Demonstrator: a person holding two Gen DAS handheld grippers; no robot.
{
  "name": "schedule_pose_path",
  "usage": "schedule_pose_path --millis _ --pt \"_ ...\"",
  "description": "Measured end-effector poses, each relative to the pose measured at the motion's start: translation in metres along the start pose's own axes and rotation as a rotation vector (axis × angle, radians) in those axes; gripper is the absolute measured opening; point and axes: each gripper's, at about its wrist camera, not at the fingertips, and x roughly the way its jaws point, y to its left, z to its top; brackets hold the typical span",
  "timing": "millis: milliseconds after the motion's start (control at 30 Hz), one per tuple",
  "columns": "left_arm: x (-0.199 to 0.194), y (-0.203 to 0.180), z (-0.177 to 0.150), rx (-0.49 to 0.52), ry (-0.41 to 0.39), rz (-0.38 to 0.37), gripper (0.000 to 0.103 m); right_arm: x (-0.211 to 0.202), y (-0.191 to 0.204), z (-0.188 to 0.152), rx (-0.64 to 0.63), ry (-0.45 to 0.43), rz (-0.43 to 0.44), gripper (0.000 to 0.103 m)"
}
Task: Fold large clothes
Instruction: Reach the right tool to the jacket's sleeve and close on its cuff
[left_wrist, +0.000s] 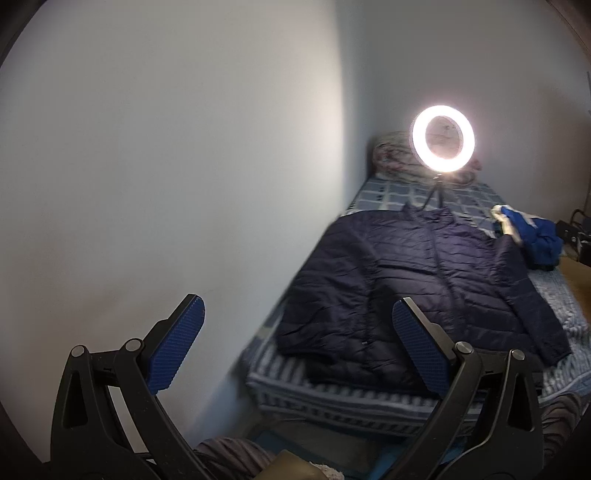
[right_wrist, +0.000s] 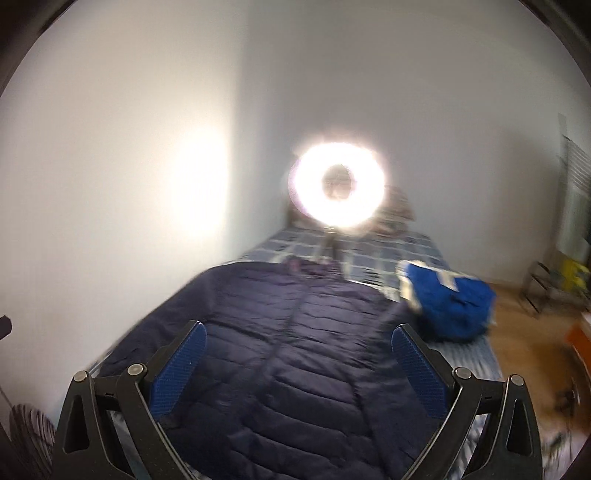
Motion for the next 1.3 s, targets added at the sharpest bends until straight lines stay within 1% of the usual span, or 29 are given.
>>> schedule_pose_path --millis 67,133,233,267,300,367,467,533,600,633,800,867,967,1100,1200,1300 --pt "0.001 0.008 -0.005 -0.014 0.009 0.014 0.103 0.018 0.023 0.002 -0.063 0.028 0.06 0.097" --pt "0.002 0.015 -0.011 -0.023 0.018 0.022 0.103 0.035 0.047 0.002 -0.111 0.053 0.138 0.095" --pt "0.002 0.019 -0.017 -0.025 0.035 0.037 0.103 0.06 0.085 -0.004 -0.191 0.104 0.261 0.088" --pt "0.002 0.02 -0.019 -0.024 0.039 0.038 0.103 0.068 0.098 -0.006 -0.221 0.125 0.299 0.084" --pt "0.003 0.02 -0.019 -0.021 0.043 0.038 0.103 0.074 0.107 -0.008 -0.244 0.139 0.328 0.082" --pt "0.002 0.02 -0.022 -0.013 0.046 0.046 0.103 0.09 0.137 -0.013 -0.309 0.167 0.404 0.081" --pt "0.002 0.019 -0.025 -0.008 0.049 0.058 0.103 0.116 0.171 -0.023 -0.373 0.244 0.511 0.081" --pt "0.003 0.021 -0.026 -0.015 0.055 0.049 0.103 0.131 0.195 -0.033 -0.408 0.298 0.572 0.081" --pt "0.004 0.024 -0.028 -0.028 0.062 0.048 0.103 0.145 0.22 -0.044 -0.463 0.344 0.606 0.074" --pt "0.005 0.026 -0.028 -0.036 0.067 0.049 0.103 0.15 0.227 -0.049 -0.488 0.358 0.616 0.072" --pt "0.011 0.036 -0.033 -0.069 0.095 0.053 0.103 0.176 0.289 -0.085 -0.644 0.443 0.674 0.067" --pt "0.013 0.039 -0.034 -0.077 0.106 0.044 0.103 0.189 0.307 -0.099 -0.686 0.474 0.665 0.066" --pt "0.016 0.042 -0.035 -0.085 0.106 0.053 0.103 0.207 0.33 -0.116 -0.717 0.516 0.667 0.066" --pt "0.021 0.044 -0.034 -0.091 0.108 0.051 0.103 0.229 0.352 -0.135 -0.755 0.553 0.646 0.066" --pt "0.024 0.045 -0.035 -0.086 0.109 0.051 0.103 0.243 0.36 -0.147 -0.792 0.579 0.603 0.066" --pt "0.032 0.043 -0.034 -0.088 0.12 0.042 0.103 0.251 0.364 -0.154 -0.809 0.596 0.601 0.066"
